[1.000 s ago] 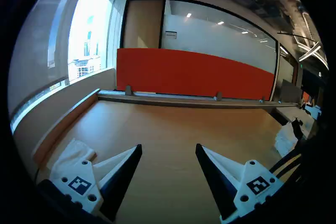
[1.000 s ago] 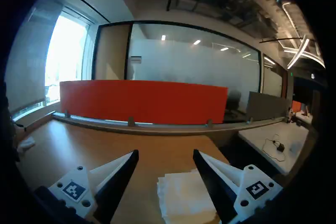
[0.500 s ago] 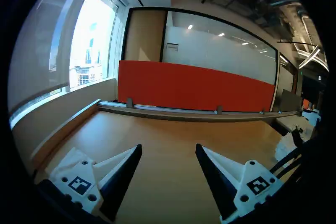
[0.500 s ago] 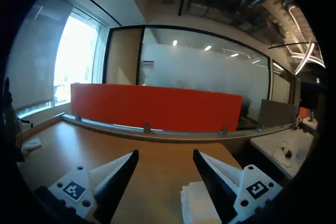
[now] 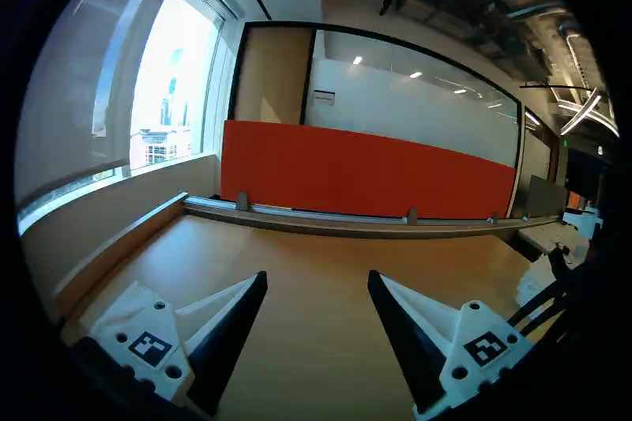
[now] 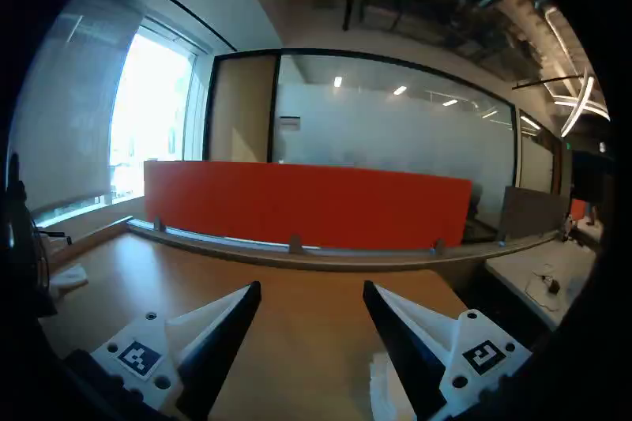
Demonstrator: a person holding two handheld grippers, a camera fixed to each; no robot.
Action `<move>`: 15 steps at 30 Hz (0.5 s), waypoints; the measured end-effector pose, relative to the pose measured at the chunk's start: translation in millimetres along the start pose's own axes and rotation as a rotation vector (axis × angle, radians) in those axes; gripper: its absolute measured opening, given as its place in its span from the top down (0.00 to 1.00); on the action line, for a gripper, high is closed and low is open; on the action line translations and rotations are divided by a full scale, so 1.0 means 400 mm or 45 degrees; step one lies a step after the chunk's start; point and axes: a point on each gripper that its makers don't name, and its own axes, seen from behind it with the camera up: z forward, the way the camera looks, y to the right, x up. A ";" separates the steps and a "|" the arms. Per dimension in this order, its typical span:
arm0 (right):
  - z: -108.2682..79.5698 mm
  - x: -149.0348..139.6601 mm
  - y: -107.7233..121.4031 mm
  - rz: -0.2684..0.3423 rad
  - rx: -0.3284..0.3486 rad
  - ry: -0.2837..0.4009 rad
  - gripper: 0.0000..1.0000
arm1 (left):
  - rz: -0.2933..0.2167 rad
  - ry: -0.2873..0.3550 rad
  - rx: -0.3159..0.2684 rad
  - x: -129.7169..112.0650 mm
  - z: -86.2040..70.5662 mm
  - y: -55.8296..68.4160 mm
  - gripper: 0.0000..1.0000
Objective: Fold towel
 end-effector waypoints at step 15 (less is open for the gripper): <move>-0.020 0.007 -0.031 0.039 0.050 -0.014 0.00 | 0.085 0.075 0.013 -0.035 0.019 -0.002 0.05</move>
